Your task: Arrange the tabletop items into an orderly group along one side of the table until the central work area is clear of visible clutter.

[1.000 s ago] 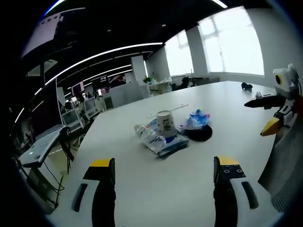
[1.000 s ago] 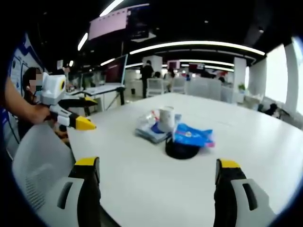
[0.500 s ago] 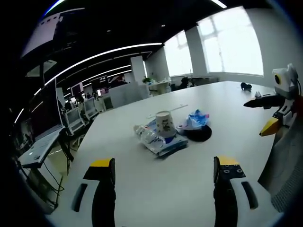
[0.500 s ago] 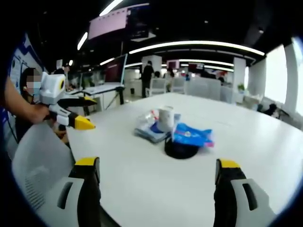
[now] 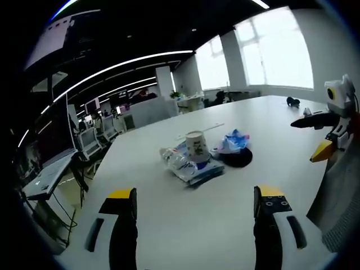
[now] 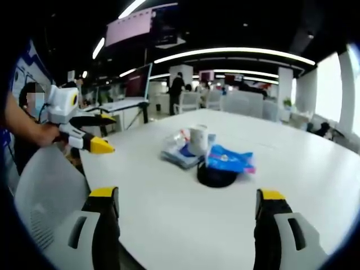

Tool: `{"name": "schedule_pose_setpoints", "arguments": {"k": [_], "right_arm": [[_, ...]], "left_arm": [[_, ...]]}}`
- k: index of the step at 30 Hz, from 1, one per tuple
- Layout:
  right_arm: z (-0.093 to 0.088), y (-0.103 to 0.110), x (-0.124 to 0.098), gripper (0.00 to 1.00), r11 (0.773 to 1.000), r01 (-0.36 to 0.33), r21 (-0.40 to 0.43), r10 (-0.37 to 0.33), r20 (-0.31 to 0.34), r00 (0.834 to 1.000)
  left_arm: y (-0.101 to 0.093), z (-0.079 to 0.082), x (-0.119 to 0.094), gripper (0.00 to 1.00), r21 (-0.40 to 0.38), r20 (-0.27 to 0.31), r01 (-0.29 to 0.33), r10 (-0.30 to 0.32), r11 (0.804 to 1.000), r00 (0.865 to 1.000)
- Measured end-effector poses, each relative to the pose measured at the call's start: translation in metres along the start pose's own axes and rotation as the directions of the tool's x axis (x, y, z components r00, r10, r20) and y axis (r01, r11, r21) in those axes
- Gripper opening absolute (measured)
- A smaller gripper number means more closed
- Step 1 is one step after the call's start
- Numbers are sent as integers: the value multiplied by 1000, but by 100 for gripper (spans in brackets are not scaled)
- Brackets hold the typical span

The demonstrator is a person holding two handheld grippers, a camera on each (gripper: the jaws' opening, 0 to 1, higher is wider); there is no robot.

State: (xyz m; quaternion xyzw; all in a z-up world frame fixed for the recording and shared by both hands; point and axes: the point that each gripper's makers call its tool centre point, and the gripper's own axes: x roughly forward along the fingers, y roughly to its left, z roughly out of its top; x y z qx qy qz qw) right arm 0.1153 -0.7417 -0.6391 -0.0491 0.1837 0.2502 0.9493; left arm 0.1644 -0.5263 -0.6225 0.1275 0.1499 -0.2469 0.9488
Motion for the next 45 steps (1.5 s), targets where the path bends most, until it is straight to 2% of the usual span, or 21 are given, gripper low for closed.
{"name": "schedule_pose_setpoints", "arguments": {"k": [17, 22, 30, 34, 37, 45], "right_arm": [[-4, -13, 0, 99, 998, 64, -9, -65, -24, 998], [-10, -17, 2, 99, 997, 83, -9, -83, -54, 995], [-17, -13, 4, 99, 997, 69, -34, -72, -96, 993], [-15, -15, 3, 99, 996, 77, -50, -81, -85, 993], [-19, -16, 4, 100, 996, 79, -48, -84, -106, 991], [-17, -14, 3, 100, 995, 66, -76, -74, -110, 991]], "left_arm": [[-2, 5, 0, 85, -20, 26, 24, -24, 1000, 999], [-3, 2, 1, 84, -22, 11, 34, -34, 999, 999], [-3, -1, 1, 84, -31, -4, 37, -37, 999, 999], [-4, -1, 2, 84, -23, -9, 39, -39, 999, 999], [-4, -1, 2, 85, -25, -8, 39, -39, 999, 999], [-1, -4, 2, 87, -40, -29, 35, -36, 999, 999]]}}
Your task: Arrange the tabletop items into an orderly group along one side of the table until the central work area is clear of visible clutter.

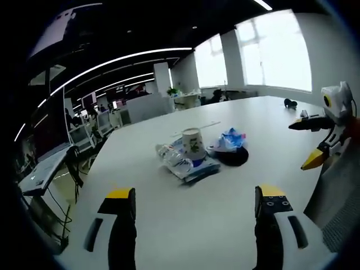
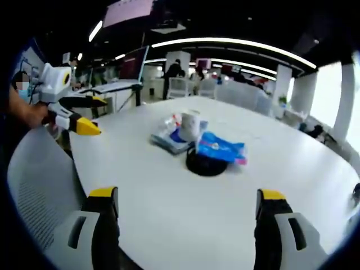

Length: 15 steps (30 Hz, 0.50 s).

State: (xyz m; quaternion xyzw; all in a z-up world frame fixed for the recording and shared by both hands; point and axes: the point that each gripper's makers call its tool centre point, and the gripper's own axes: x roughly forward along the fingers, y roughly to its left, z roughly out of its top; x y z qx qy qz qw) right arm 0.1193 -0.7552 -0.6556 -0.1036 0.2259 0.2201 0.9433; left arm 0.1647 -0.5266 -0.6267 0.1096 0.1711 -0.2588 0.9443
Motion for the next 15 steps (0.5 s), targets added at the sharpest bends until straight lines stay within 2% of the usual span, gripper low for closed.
{"name": "schedule_pose_setpoints", "arguments": {"k": [4, 8, 15], "right_arm": [[4, -2, 2, 100, 1000, -9, -3, 9, -7, 1000], [14, -10, 6, 100, 1000, -2, -20, 2, 0, 1000], [21, -23, 13, 100, 999, 21, -39, -21, -17, 1000]], "left_arm": [[2, -1, 0, 90, -10, -9, -2, 2, 1000, 1000], [-1, -4, 7, 90, -4, -41, 24, -24, 1000, 999], [-1, 5, 20, 90, 2, -31, 76, -75, 997, 997]]}}
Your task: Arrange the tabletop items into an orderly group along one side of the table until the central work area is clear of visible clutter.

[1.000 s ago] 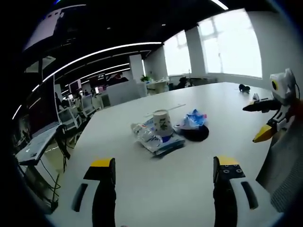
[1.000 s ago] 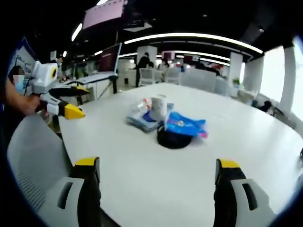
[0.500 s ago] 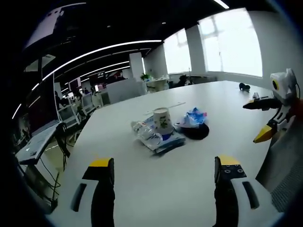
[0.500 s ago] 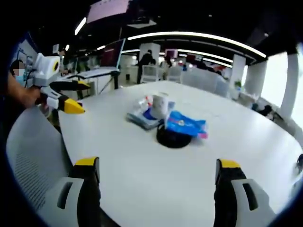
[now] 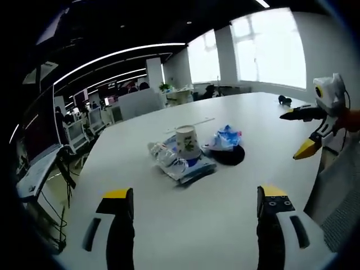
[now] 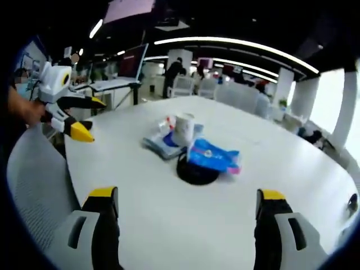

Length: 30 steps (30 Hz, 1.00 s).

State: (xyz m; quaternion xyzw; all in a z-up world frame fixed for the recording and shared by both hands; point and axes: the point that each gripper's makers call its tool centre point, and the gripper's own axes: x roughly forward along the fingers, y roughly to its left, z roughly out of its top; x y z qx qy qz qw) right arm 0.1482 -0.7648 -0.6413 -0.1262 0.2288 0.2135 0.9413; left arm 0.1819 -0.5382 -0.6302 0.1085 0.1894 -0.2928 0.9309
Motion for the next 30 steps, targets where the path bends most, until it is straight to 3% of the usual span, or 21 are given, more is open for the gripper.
{"name": "schedule_pose_setpoints", "arguments": {"k": [13, 19, 23, 30], "right_arm": [[10, -7, 5, 97, 1000, 25, -13, -26, -21, 999], [16, -10, 9, 96, 999, 34, 23, -34, -23, 999], [22, -10, 13, 96, 999, 35, 12, -35, -22, 999], [34, -8, 26, 95, 1000, 7, -24, -7, -13, 1000]], "left_arm": [[-11, 13, 18, 88, 57, 18, 102, -103, 993, 994], [-10, 16, 26, 88, 56, 17, 117, -118, 992, 993], [-6, 22, 28, 88, 45, 26, 117, -118, 992, 993], [-3, 17, 36, 86, 82, -3, 116, -116, 990, 993]]}}
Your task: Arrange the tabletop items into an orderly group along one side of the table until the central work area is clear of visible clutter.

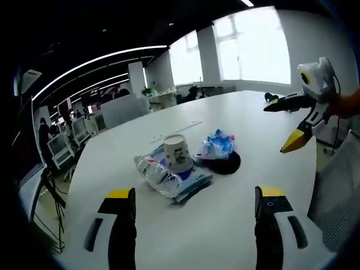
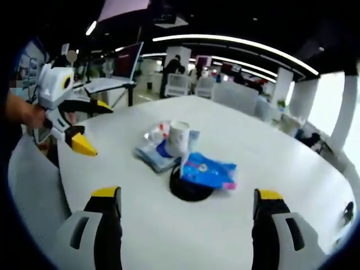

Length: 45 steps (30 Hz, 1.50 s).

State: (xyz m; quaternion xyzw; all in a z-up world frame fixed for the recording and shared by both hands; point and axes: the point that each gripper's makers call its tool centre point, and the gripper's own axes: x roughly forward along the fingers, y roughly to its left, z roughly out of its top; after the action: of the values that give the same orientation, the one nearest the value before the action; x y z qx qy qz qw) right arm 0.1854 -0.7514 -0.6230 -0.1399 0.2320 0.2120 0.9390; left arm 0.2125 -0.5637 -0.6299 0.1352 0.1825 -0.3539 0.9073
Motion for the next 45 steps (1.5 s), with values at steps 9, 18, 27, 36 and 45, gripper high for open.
{"name": "schedule_pose_setpoints", "arguments": {"k": [9, 18, 27, 36, 45], "right_arm": [[10, 0, 17, 94, 998, -52, -23, 52, 15, 999], [25, -3, 33, 94, 996, -83, -40, 85, 38, 996], [43, -5, 50, 94, 994, -98, -51, 101, 71, 992], [56, 1, 66, 95, 992, -119, -53, 123, 87, 989], [71, 7, 81, 97, 987, -148, -56, 153, 113, 982]], "left_arm": [[10, -1, 10, 86, -9, -25, -23, 23, 1000, 999], [19, -1, 23, 84, -35, -34, -46, 44, 998, 998], [28, -4, 29, 83, -51, -47, -64, 62, 997, 997], [40, -4, 35, 82, -62, -56, -88, 84, 994, 995], [51, -7, 36, 82, -88, -63, -116, 111, 989, 992]]}}
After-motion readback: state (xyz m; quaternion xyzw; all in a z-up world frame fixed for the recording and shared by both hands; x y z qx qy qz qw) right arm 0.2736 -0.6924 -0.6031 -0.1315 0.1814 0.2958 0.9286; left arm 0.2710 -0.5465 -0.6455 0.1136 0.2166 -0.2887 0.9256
